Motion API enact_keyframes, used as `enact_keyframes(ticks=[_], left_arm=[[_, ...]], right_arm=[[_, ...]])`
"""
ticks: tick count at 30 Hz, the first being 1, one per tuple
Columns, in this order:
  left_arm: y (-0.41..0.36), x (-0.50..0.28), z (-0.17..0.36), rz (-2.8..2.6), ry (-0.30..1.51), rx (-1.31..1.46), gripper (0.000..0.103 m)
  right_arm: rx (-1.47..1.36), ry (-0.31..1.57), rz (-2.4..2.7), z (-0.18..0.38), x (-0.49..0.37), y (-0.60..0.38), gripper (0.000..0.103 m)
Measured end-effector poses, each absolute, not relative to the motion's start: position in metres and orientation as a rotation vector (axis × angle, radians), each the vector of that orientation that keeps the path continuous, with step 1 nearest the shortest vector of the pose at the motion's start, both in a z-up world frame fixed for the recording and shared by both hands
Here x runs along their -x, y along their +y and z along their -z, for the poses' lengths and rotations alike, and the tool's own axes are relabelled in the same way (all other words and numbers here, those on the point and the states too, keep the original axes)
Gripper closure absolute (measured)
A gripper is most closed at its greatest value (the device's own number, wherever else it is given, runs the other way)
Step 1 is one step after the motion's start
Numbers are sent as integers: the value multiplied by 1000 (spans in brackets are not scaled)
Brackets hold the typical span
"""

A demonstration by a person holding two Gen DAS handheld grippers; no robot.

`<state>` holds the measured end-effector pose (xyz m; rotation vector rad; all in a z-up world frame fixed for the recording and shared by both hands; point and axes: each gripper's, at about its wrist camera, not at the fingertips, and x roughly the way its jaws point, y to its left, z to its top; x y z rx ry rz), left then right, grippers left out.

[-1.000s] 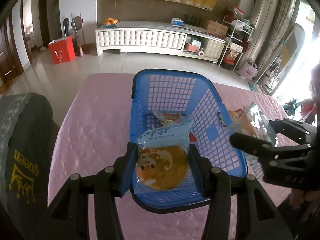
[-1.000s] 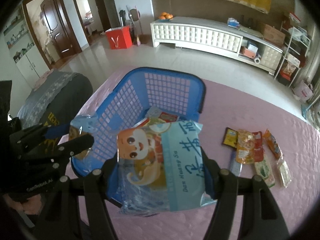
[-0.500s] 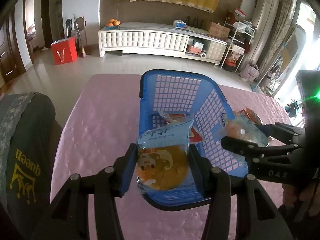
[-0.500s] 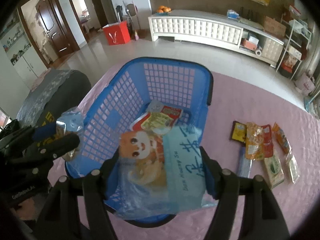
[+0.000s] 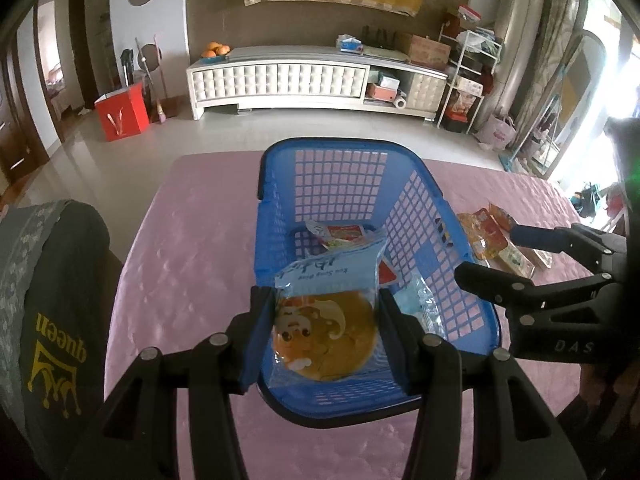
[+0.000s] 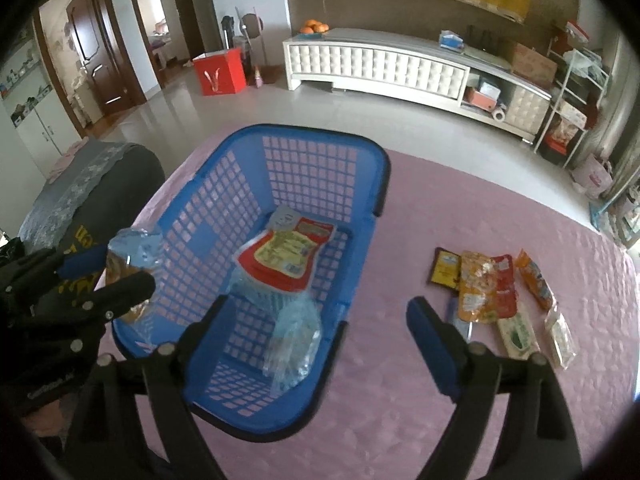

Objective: Organize snacks
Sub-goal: 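Lower both held bread packs into the blue basket and open both grippers, then withdraw both grippers from the basket toward the remaining snacks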

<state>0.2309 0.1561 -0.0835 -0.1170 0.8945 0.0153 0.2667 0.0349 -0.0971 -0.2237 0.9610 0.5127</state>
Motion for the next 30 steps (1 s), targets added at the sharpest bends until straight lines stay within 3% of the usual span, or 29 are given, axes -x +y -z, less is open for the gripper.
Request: enact_keyframes(ticks=[11,13,15,16,30], left_arm=[[140,-241,91,25,935,114,54],[140,-243,91,16,937,119,48],[142,-241,87,17,913,141,33],[142,-239,85,17,901,145,31],[106,-206,40,16,831,96,31]], right_arm=[[219,967,-486,101,-267,23,13],[217,969,-482,100,-268,20,13],[214,965,-480,99,-267,18,13],[210,962,-479,98,-265,15,13],[159,885,-474,57,-233,-23,13]])
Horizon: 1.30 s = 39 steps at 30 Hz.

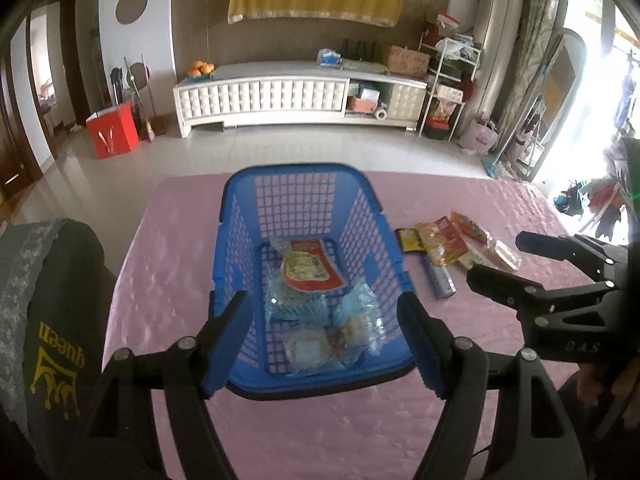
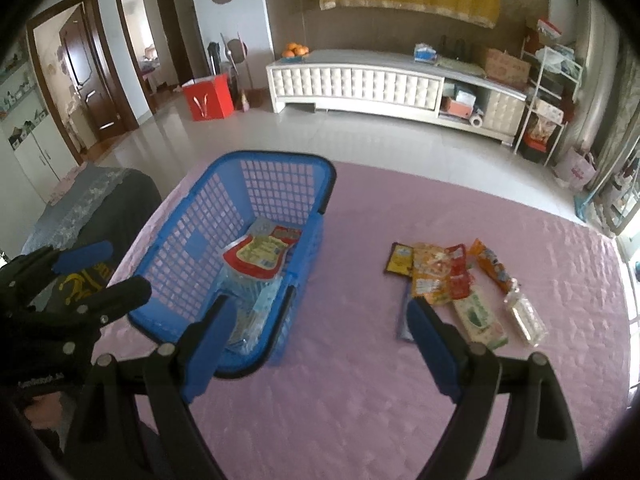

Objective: Organize snacks
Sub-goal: 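Withdraw both grippers from the basket toward the remaining snacks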

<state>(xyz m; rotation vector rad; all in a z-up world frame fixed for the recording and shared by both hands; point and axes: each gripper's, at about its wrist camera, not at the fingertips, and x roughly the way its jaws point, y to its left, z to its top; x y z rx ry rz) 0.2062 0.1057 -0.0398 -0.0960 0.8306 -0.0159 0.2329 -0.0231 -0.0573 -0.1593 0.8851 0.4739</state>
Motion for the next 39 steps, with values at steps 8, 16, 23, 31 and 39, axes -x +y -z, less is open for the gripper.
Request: enact_keyframes(ticks=[8,16,23,31,39], left_arm=[[57,-196,20,68,783,52,31],[-3,-203,16,125,772,-10,23],[-51,-221,23,169,788,-57,22],[-91,-240,49,221,838,-91,22],[-111,-267,79,237,892,-100,22]], right_arm=[[129,839,-446,37,-215,-66,13],[96,829,-384,35,-215,-123,13],[73,827,-335,39,-220,-169,13],[61,879,-301,65,-236,-206,13],[85,934,-285,96,-257,-224,13]])
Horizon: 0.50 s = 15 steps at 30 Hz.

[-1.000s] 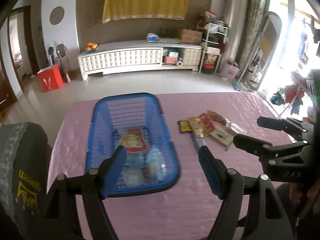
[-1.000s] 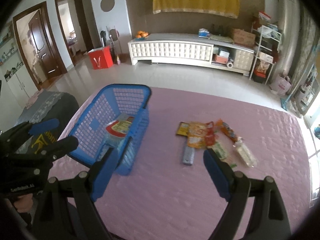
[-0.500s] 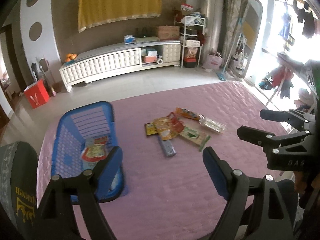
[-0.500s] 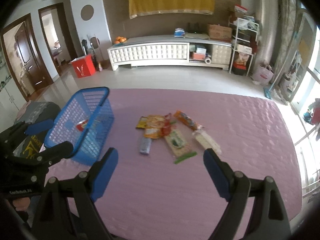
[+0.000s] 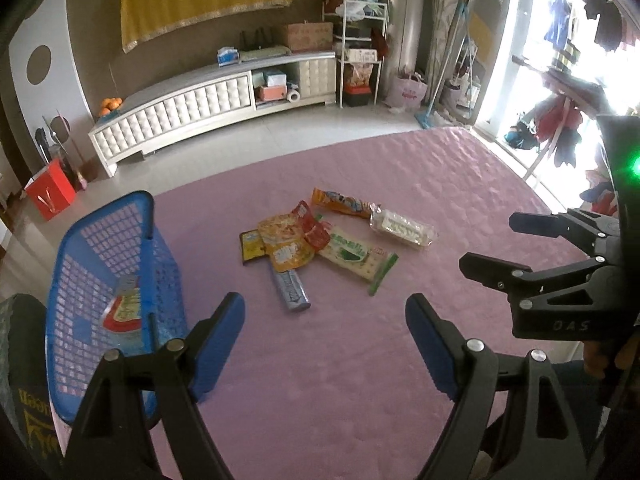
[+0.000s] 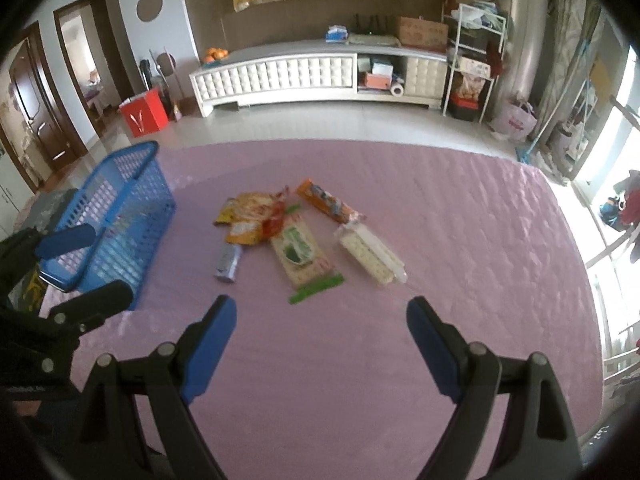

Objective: Organize snacks
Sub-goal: 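Withdraw both grippers from the basket toward the remaining snacks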

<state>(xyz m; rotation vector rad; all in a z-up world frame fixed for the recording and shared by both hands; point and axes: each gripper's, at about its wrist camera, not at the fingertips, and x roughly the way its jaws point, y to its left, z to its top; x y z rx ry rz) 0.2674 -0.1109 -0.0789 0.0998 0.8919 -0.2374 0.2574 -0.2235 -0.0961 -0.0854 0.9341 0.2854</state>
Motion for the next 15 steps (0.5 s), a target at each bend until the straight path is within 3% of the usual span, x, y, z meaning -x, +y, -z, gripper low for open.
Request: enact_keyframes(ticks=[15], left_arm=[[-94,-329,168,170,1078,15,22]], right_arm=[[157,1025,-359,162,-308,-217,13]])
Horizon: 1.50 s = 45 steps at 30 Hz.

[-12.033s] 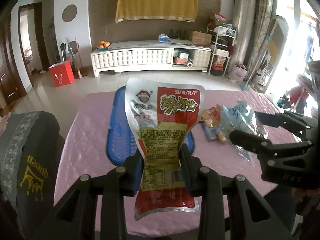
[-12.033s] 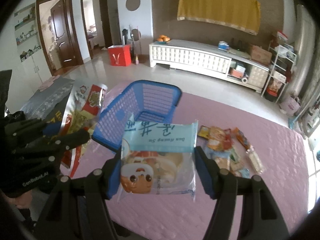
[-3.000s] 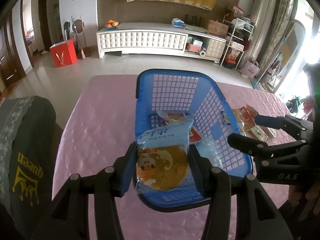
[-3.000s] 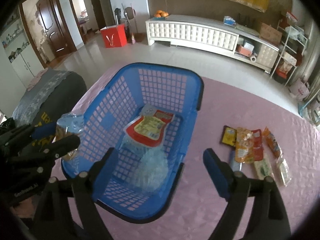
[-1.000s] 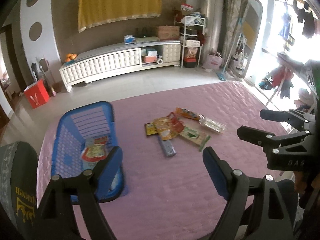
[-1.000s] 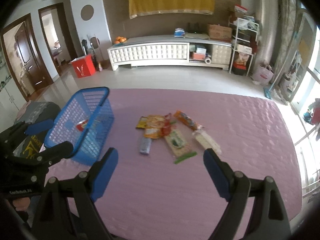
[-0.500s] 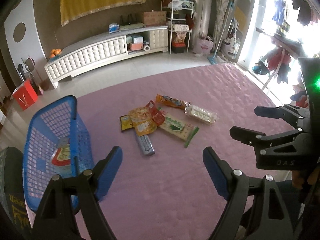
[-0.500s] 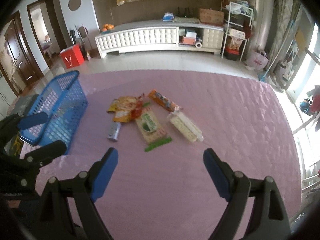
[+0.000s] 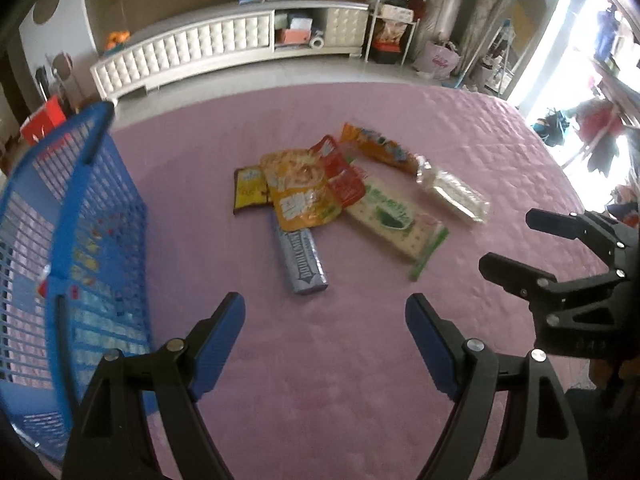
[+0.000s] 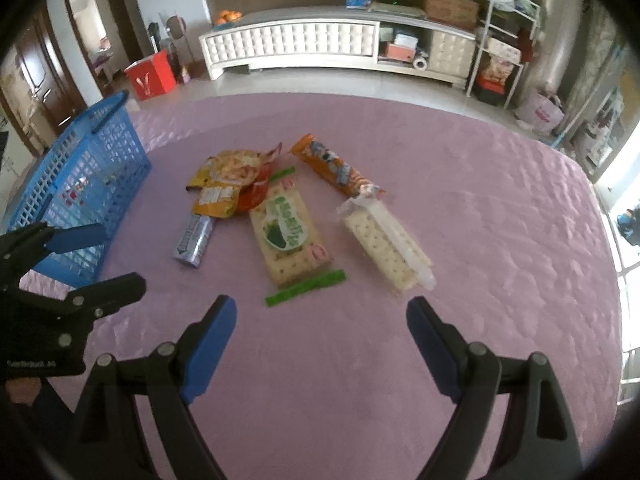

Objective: Organize snacks
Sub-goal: 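Withdraw both grippers from the basket toward the remaining snacks, then grasp the Doublemint gum box with the left gripper while the right gripper grasps the green cracker pack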

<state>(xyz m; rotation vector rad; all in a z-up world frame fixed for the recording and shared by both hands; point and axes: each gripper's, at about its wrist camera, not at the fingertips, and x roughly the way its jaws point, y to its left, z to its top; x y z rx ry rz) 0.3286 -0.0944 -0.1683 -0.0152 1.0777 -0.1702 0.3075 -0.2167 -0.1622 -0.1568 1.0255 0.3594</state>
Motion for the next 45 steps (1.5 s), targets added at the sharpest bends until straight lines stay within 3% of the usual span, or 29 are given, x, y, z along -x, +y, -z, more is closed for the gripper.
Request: enact_keyframes(ticks=[12,16,21,32,37,41,45], left_arm=[[-85,-368,206,96,1093,9,23],[-81,-379,211,96,1098,13,23],[-82,-388,217,88,1113,-3,36],[-91,-396,229,79,1149,-81,42],[-90,-402,228,95,1150,-52,53],[-98,-405,227,101,1149,-55,69],[-104,-405,227,91,1147,-55,72]], right_arm=[[229,1089,-412,208,-351,-186,15],[239,1092,-439,215,-359,-184,23],[188,1099,-468,221,-368,-182,30],[317,1037,-557,225,-358,-168,30],[275,1013,-554,225,-364,-173,30],[261,989,-547,226,-369,-171,30],[279,955,-543,227,-367,-171,33]])
